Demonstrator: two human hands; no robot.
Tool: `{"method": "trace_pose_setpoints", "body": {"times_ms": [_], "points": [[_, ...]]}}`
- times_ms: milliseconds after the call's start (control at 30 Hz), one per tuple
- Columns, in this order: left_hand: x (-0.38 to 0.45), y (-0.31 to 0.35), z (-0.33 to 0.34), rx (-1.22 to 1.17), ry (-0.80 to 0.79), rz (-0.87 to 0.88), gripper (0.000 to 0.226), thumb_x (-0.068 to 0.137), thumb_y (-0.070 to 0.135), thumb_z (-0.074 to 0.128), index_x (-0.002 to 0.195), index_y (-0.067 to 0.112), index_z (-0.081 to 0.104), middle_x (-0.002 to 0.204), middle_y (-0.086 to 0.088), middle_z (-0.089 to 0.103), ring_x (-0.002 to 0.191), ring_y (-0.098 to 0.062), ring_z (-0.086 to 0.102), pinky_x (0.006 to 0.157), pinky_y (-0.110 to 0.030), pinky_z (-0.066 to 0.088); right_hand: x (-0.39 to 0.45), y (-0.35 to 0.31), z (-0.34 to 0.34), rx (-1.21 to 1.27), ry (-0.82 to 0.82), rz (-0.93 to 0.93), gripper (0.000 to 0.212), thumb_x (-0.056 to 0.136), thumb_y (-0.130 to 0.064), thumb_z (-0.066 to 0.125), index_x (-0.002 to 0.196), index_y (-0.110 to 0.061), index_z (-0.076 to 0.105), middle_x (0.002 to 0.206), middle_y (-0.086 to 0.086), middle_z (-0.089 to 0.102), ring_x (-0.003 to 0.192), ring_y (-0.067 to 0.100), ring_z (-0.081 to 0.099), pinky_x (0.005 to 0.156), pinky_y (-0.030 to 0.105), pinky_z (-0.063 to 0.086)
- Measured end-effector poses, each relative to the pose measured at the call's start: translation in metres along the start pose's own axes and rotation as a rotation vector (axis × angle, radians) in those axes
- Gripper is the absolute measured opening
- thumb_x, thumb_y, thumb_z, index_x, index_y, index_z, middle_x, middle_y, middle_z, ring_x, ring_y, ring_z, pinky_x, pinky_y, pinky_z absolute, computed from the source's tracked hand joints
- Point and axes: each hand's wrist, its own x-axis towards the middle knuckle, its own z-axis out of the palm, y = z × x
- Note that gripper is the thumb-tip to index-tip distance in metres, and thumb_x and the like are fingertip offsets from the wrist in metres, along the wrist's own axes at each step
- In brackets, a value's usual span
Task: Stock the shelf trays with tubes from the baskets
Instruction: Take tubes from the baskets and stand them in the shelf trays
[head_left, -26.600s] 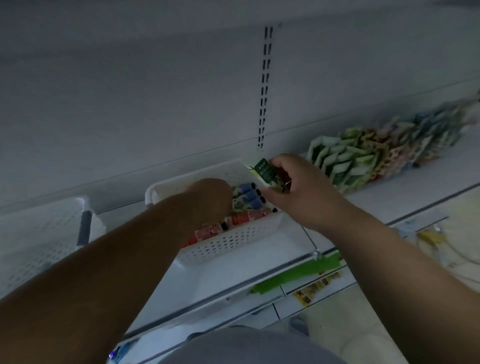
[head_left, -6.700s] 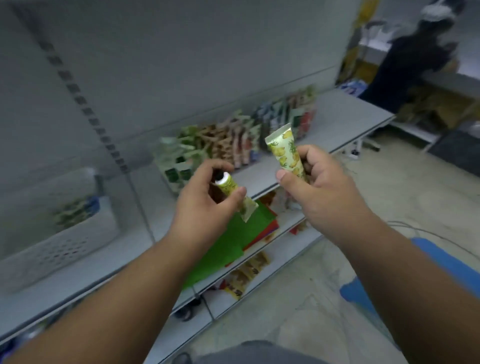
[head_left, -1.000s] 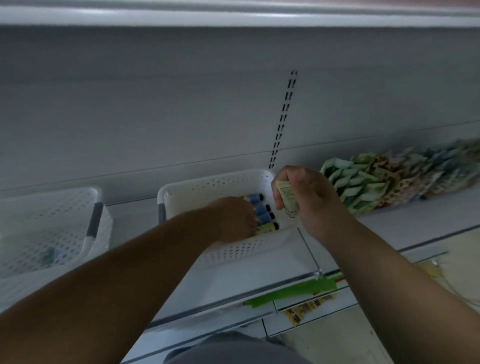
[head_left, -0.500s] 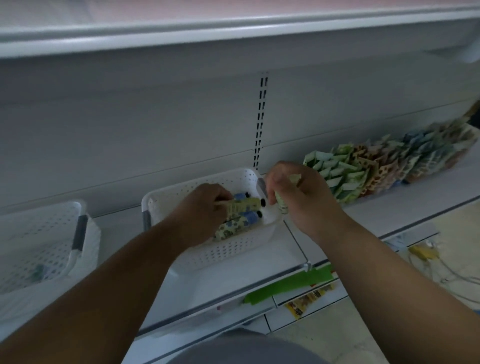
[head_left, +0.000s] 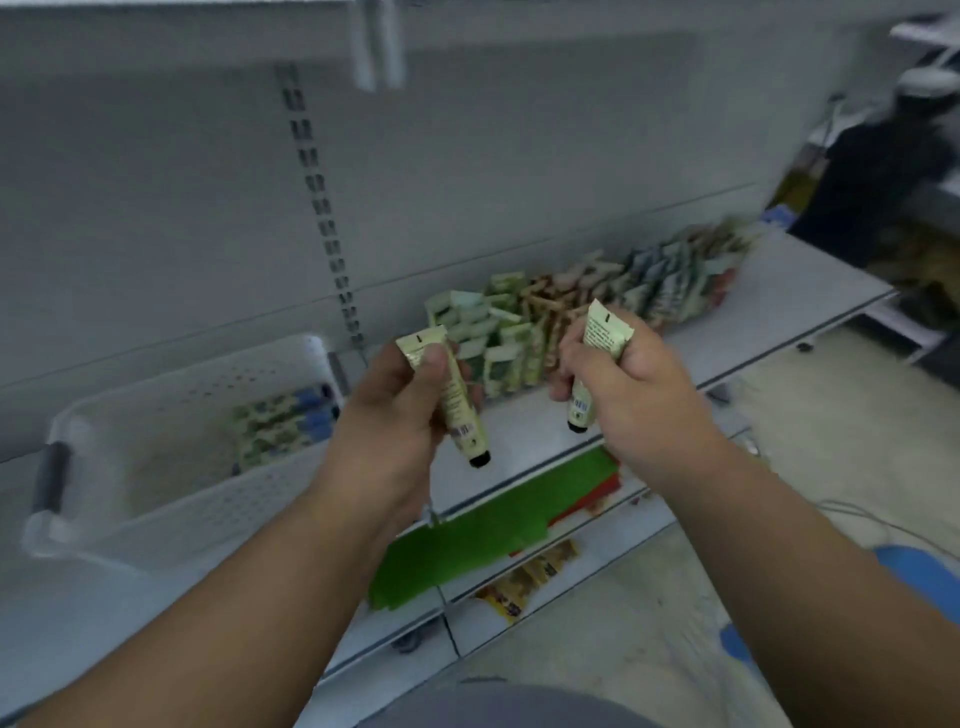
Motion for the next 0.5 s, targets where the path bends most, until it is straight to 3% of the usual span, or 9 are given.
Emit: {"method": "trace_pose_setpoints", "body": {"times_ms": [100,200,300,367,500], "points": [[-0.008,-0.026,0.073,0.018,-0.076,-0.061,0.019,0.101,0.027,0.044,0.096,0.013,0.055,0.068,0.000,0.057,0.060,-0.018,0.054,0.056,-0.036,0.050,-0.008,0.016,-0.067,0.057,0.045,0.093,0.020,0.092,-0.035,0.050,0.086,-0.017,0.053,0.076,0.005,0.054,0.068,0.017,0.054,0.063,0.030,0.045],[-0.012,-0.056,0.131,0.187,-0.190,-0.050,0.011,0.096,0.031,0.055,0.092,0.021,0.052,0.069,0.000,0.056,0.060,-0.018,0.050,0.055,-0.034,0.042,-0.011,0.033,-0.130,0.205,0.092,0.183,0.036,0.082,-0.043,0.044,0.095,-0.011,0.054,0.081,0.004,0.052,0.072,0.019,0.054,0.068,0.033,0.045],[-0.008,-0.079,0.183,0.310,-0.253,-0.023,0.018,0.088,0.025,0.067,0.089,0.022,0.049,0.062,-0.004,0.054,0.055,-0.022,0.048,0.055,-0.038,0.038,-0.010,0.053,-0.182,0.185,0.124,0.189,0.027,0.093,-0.037,0.045,0.098,-0.011,0.048,0.082,0.006,0.053,0.067,0.020,0.054,0.064,0.041,0.045],[-0.004,-0.088,0.205,0.311,-0.254,-0.041,0.013,0.090,0.022,0.063,0.091,0.022,0.049,0.059,-0.005,0.053,0.053,-0.022,0.048,0.054,-0.037,0.037,-0.005,0.064,-0.202,0.158,0.142,0.186,0.014,0.101,-0.027,0.042,0.095,-0.015,0.046,0.081,0.008,0.055,0.064,0.021,0.055,0.062,0.042,0.046],[0.024,-0.108,0.239,0.330,-0.261,-0.085,0.010,0.094,0.022,0.054,0.098,0.030,0.050,0.057,-0.001,0.053,0.054,-0.022,0.050,0.053,-0.036,0.040,0.019,0.088,-0.236,0.102,0.161,0.151,0.018,0.103,-0.022,0.040,0.103,-0.007,0.051,0.083,0.009,0.060,0.067,0.018,0.059,0.062,0.035,0.051]]}}
